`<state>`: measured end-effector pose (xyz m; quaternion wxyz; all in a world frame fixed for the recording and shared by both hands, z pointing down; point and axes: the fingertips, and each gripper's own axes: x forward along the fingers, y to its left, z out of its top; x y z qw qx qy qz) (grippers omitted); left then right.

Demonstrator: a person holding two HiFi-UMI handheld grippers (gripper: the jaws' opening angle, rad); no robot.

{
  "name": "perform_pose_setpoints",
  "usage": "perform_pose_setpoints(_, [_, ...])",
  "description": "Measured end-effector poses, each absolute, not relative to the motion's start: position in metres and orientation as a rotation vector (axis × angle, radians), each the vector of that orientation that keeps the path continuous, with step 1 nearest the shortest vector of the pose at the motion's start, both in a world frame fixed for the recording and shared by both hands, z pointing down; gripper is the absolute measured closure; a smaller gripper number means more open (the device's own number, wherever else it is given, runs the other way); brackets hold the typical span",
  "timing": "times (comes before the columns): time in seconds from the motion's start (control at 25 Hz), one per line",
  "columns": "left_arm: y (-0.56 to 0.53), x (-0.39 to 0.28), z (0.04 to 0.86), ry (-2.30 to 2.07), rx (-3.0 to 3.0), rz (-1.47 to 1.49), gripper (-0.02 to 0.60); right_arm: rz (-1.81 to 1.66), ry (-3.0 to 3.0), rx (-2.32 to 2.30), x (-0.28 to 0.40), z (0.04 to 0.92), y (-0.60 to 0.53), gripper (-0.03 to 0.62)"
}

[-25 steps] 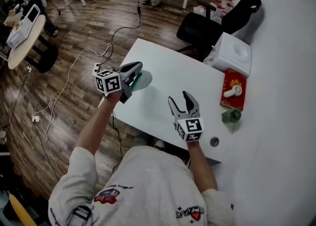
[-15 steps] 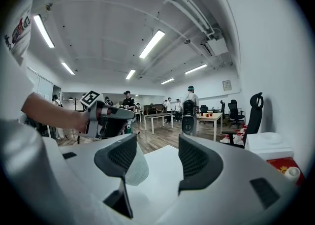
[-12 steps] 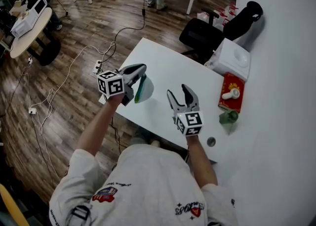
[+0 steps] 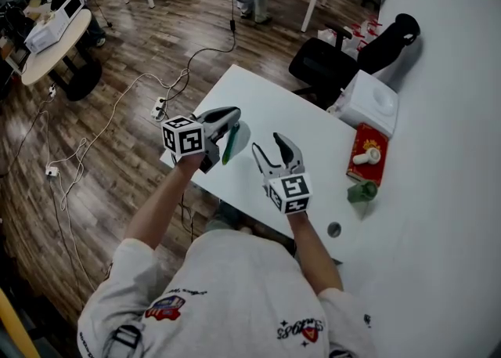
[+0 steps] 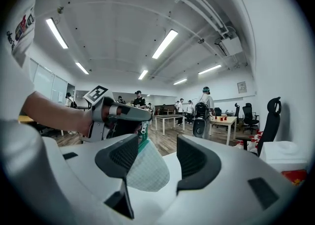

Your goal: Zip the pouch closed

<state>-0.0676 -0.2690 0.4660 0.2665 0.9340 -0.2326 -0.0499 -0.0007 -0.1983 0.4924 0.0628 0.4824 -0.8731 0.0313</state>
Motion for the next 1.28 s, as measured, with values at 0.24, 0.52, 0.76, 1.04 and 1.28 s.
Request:
perform_pose_setpoints(0.24, [-0.263, -0.063, 0.46, -0.647, 2.503, -0.145, 0.561, 0.074, -2.657, 1.357, -0.035, 0.491, -0.202, 0.389])
perform_pose_setpoints(0.52, [-0.253, -0.06, 0.461, -0.628, 2.483, -0.162, 0.561, 0.075, -2.65, 1.323, -0.06, 0.492, -0.21, 0.421])
perform_pose_setpoints(0.76, [-0.246, -0.053, 0.458, -0.604, 2.485, -0.162, 0.561, 0.057, -2.618, 1.347, -0.063, 0.494, -0.213, 0.476])
perform_pose_setpoints(1.04, [-0.248, -0.043, 0.461, -0.596, 2.473, -0.176, 0.561, 0.048, -2.588, 1.359, -0.056, 0.5, -0.221, 0.504])
perform_pose_setpoints(1.28, [-0.249, -0.039, 0.465, -0.596, 2.472, -0.157, 0.561, 0.073, -2.556, 1.366, -0.046, 0.503, -0.225, 0.542])
